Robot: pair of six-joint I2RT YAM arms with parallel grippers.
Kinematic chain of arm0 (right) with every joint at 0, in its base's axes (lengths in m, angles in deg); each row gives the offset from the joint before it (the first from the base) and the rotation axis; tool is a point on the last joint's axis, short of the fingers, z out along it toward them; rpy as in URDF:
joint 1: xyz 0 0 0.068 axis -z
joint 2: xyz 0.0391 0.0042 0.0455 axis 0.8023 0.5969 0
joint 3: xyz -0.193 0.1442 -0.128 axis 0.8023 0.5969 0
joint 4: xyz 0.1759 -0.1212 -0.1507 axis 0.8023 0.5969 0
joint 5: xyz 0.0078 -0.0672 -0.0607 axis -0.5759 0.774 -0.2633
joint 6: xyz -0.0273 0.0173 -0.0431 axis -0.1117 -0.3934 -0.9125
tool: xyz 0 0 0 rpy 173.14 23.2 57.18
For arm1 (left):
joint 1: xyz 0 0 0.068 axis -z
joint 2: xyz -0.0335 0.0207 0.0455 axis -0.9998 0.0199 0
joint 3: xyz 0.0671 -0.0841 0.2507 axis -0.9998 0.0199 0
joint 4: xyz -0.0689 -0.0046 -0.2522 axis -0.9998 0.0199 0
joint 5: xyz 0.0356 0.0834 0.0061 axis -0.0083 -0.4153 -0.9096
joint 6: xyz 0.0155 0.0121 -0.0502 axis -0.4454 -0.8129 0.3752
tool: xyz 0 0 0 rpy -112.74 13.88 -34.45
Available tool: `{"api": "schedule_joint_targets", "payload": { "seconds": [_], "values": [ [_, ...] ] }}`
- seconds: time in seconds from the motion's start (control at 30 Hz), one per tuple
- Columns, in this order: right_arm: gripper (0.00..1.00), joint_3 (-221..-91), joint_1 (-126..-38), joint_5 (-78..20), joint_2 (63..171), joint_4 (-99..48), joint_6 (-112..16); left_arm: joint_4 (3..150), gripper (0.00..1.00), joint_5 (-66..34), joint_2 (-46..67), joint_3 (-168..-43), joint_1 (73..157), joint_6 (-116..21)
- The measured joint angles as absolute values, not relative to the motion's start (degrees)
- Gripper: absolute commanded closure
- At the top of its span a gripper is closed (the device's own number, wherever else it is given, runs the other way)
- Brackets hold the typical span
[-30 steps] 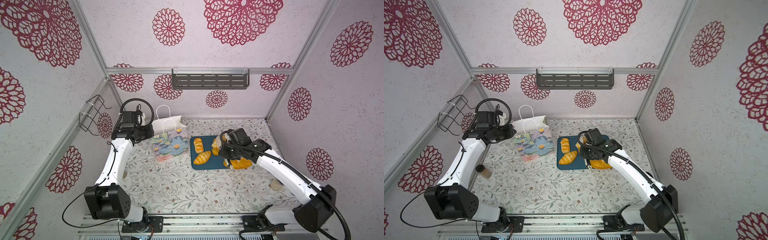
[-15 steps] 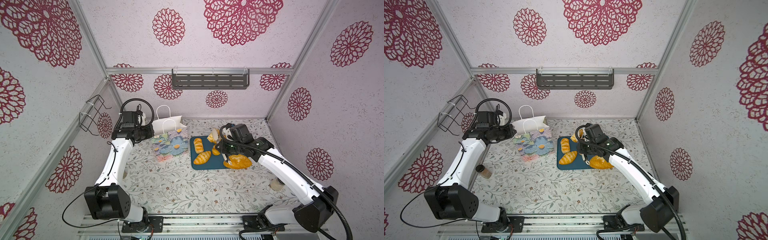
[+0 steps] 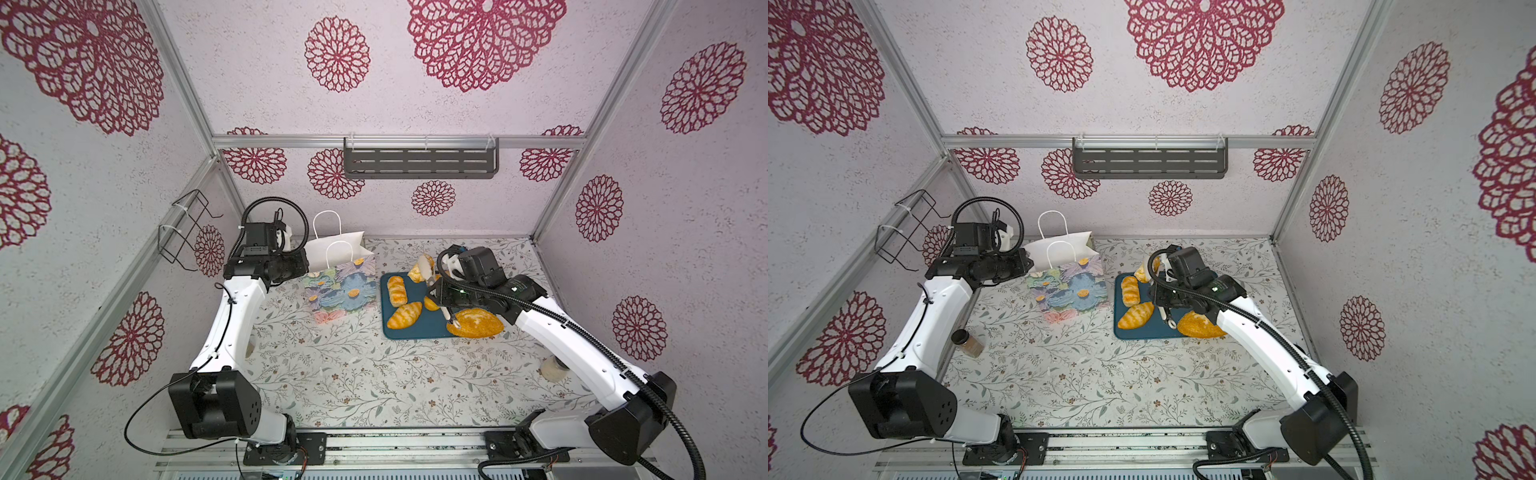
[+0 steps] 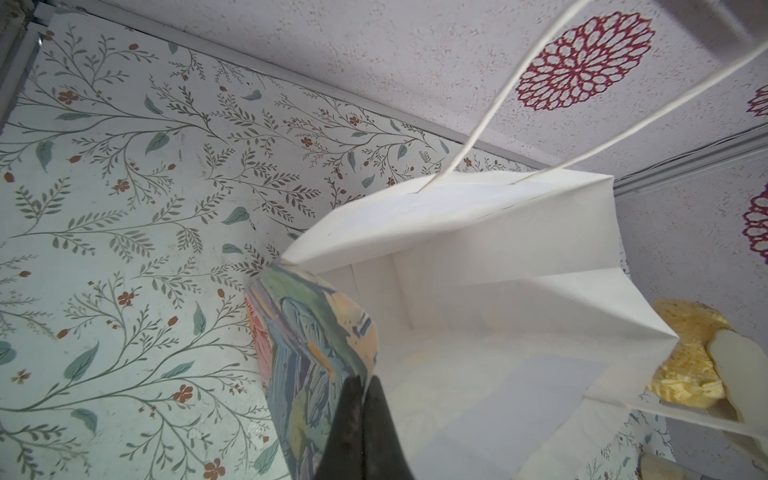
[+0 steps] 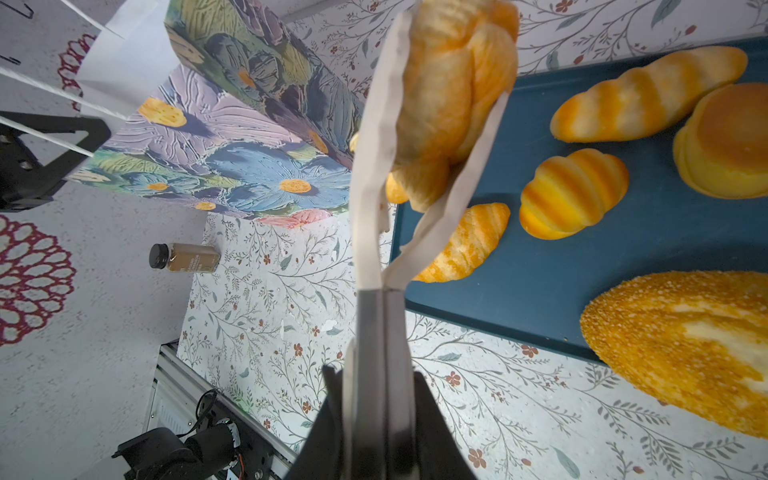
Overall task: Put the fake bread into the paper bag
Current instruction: 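Lift the roll in the tongs and carry it toward the paper bag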
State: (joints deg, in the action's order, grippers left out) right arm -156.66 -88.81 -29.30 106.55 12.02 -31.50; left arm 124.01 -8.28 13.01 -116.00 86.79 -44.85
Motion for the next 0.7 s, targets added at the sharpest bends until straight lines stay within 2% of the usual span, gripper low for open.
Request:
{"api": "schedule_joint_targets", "payload": {
  "seconds": [0.37,0.7],
  "values": [
    [1.0,-163.4,-90.6,-29.6,106.9,11.5,-31.6,123.8,1.0,-8.5,13.0,-116.0,87.6,-44.9],
    [1.0,-173.4,-92.4,-29.8,112.7,11.6,-33.0,123.7,1.0,-9.3,13.0,-115.9,87.9,-44.9]
  ]
}}
